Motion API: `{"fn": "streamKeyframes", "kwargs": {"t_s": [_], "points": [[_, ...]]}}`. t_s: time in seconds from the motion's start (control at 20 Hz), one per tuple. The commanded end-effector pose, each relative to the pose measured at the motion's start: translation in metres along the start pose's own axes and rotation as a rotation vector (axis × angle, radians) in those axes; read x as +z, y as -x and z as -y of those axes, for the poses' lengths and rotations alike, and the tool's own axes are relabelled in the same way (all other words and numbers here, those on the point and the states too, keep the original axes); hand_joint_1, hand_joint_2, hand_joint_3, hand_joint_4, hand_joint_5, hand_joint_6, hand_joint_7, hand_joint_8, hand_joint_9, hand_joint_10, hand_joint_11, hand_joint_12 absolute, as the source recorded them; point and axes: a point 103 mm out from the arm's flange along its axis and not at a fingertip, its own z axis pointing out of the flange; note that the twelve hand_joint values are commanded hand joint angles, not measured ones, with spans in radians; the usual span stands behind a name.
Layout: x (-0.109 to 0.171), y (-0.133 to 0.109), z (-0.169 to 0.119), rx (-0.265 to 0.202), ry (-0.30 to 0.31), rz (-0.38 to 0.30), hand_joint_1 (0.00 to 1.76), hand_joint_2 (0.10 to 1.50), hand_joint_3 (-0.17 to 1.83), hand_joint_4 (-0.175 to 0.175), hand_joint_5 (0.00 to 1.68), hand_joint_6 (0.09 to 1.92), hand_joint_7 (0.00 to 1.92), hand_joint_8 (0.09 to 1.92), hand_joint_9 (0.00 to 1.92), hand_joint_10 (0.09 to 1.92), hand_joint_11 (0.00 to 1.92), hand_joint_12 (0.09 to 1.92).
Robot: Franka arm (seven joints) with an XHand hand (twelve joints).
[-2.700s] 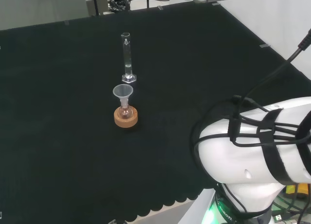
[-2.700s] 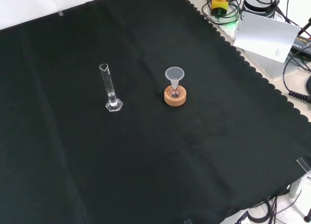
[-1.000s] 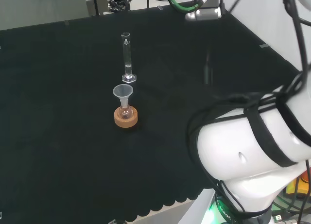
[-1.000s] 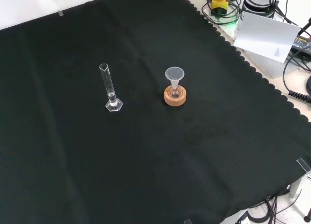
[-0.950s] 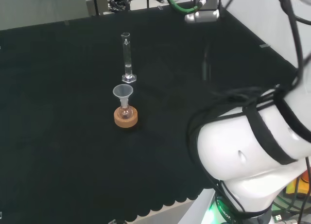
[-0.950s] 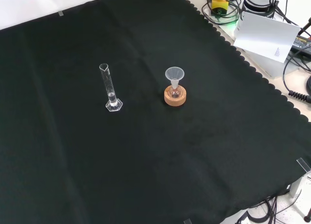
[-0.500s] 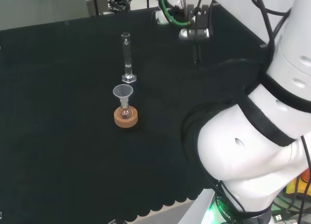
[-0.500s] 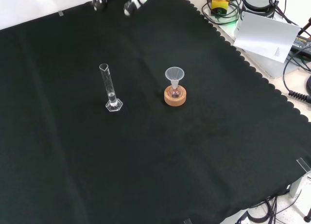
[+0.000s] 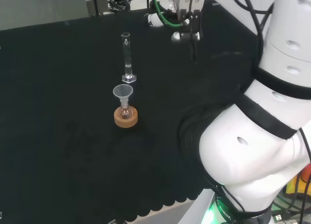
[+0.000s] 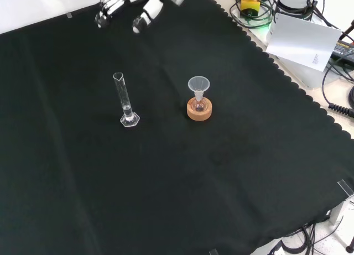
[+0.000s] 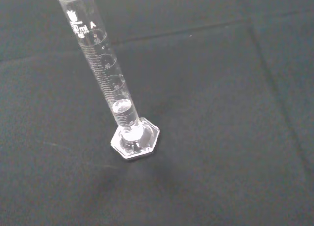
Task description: Pick up the graduated cylinder.
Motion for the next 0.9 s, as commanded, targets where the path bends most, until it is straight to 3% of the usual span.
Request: {"fn": "streamKeyframes", "kwargs": {"t_s": [0.05,0.45,0.9], "points": [[0.08,0.011,-0.058,-0.062,-0.005,-0.107,0.32,1.27,-0.1,-0.054,0.23,0.09,0.05,0.63,0.28,0.68,0.11,1.4],[0.102,0.012,-0.059,-0.177,0.06,-0.221,0.53,1.19,-0.16,-0.063,0.28,0.09,0.15,0.68,0.39,0.69,0.2,1.38],[0.124,0.01,-0.069,-0.27,0.066,-0.465,0.8,1.07,-0.17,-0.073,0.35,0.09,0.24,0.69,0.49,0.65,0.29,1.34]]}}
